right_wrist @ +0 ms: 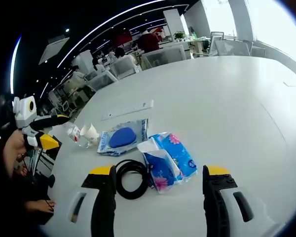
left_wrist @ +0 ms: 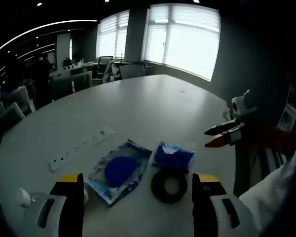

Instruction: Arrange the tabletop items into an orderly group along one side of the table until the central work area is clear of visible clutter.

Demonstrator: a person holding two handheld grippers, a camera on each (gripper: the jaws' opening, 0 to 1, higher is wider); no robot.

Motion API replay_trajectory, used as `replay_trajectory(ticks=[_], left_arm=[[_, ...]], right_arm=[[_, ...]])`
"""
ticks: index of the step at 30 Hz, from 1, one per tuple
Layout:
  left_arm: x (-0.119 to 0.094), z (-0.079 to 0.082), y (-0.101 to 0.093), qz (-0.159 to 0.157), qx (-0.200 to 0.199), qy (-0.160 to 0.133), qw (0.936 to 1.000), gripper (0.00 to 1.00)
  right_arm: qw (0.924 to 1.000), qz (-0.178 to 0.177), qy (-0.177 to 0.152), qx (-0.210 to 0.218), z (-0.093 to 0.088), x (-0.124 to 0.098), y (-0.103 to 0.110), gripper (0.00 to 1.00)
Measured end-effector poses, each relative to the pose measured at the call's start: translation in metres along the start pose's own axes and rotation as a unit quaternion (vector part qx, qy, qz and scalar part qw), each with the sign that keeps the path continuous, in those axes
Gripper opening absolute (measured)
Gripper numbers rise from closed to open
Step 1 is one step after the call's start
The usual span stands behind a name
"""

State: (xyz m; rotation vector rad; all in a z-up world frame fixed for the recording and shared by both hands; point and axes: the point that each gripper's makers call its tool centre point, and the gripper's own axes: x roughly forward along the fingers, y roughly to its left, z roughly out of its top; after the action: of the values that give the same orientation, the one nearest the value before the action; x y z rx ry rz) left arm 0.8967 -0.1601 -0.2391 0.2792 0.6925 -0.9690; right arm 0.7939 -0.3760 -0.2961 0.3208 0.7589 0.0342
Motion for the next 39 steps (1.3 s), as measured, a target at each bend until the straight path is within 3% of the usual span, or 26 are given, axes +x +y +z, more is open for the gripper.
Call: replay_trajectory(ticks=[11,18,24,31,36,39], left_arm=[[0.055,0.013,-0.007,-0.049,0.062,0.068,0.9945,0.91],[0.078,0.019,0.0,-0.072,0.097,0.098,0.9878,0.88],[0.091,0.016,-0.012,-0.09,0.114,0.116,0.9826,0.87],[0.107,0.013,-0.032,-0.148,0.147,0.131,0.9692,0.82],[0.12,0.011,-0.036,-0.166,0.168,0.152,0.9597,0.79],[0.127,0.011,-0.033,-0.168,0.176,0.157,0.9571,0.79]], right_arm=[[0.9992,0.001,0.013,0.039,-0.015,0.018,-0.016,0.65],[0.9982,-0.007,0.018,0.057,-0.018,0.023,-0.028,0.64],[0.9974,-0.01,0.024,0.067,-0.023,0.03,-0.034,0.64],[0.997,-0.014,0.032,0.07,-0.027,0.036,-0.035,0.59],[0.9965,-0.007,0.032,0.076,-0.027,0.041,-0.033,0.58],[0.9965,-0.007,0.033,0.076,-0.029,0.044,-0.034,0.58]])
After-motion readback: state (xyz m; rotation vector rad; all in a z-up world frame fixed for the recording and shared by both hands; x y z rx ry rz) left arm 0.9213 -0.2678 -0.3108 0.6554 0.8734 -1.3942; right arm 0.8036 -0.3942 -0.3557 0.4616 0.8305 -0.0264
